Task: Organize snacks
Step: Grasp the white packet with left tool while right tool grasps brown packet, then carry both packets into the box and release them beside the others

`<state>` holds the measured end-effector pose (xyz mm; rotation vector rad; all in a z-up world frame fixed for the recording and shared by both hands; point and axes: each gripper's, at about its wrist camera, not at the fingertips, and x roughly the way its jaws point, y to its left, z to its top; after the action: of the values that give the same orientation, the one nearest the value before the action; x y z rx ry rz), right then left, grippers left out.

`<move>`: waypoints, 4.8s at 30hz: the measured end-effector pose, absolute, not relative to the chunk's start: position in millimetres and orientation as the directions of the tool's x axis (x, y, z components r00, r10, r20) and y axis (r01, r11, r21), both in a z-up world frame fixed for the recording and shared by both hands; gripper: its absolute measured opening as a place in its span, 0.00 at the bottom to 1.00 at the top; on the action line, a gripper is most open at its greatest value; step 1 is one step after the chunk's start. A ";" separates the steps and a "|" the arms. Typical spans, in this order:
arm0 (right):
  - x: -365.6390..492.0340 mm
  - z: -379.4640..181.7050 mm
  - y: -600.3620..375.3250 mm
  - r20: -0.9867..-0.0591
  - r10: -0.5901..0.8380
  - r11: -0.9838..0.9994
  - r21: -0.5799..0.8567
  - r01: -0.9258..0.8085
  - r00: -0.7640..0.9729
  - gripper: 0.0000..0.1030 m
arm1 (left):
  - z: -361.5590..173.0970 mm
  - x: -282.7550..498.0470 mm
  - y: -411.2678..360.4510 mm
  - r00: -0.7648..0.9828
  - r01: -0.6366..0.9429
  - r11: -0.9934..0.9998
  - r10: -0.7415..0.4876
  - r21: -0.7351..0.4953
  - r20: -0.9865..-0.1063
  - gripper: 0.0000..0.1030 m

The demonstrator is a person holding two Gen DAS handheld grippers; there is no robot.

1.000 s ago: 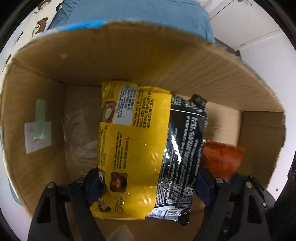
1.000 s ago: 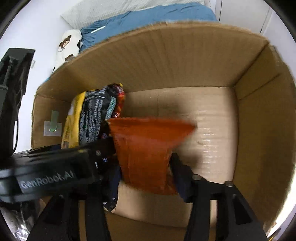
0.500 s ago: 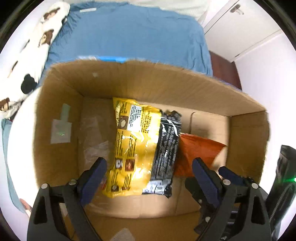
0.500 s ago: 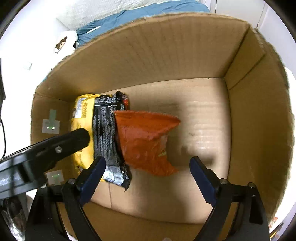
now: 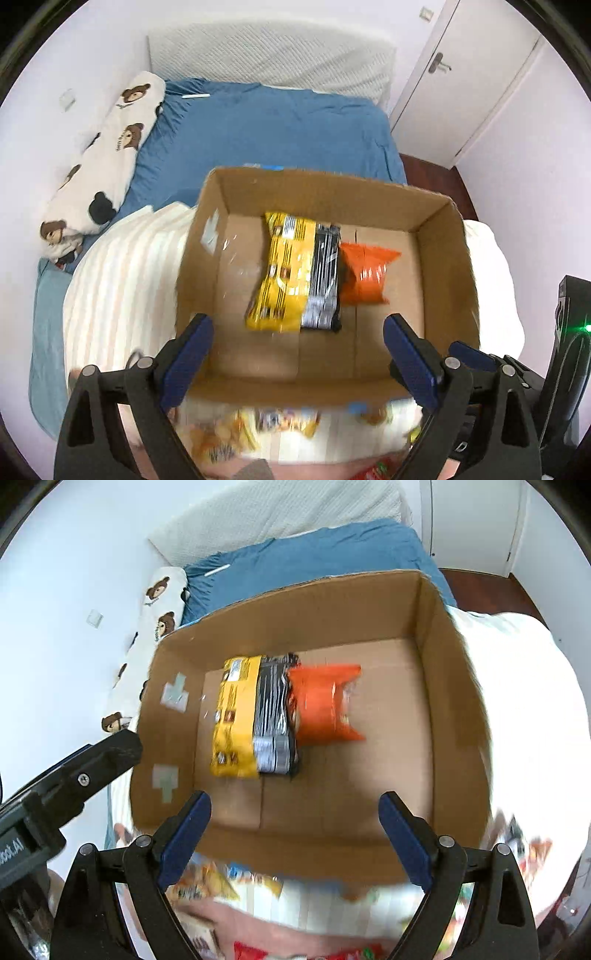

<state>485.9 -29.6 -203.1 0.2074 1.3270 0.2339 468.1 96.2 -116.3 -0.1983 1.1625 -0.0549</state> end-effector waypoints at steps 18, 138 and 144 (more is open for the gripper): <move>285.4 -279.6 -147.8 -0.971 0.217 0.925 0.239 0.296 0.103 0.91 | -265.4 259.1 57.1 0.019 -0.070 0.987 -0.145 -0.146 -0.989 0.91; 580.3 -229.5 -42.5 -0.979 0.091 0.994 0.101 0.044 0.181 0.89 | -205.0 571.9 112.5 0.200 -0.034 0.996 -0.071 -0.079 -0.977 0.88; 543.3 -204.4 -45.0 -0.966 0.120 0.991 0.132 0.036 0.228 0.89 | -169.9 529.0 109.1 0.295 -0.017 0.997 -0.063 -0.071 -0.953 0.88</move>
<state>543.3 -45.0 -204.4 0.1359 1.3405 0.0580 529.0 109.1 -169.9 -0.0721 1.2714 -0.0305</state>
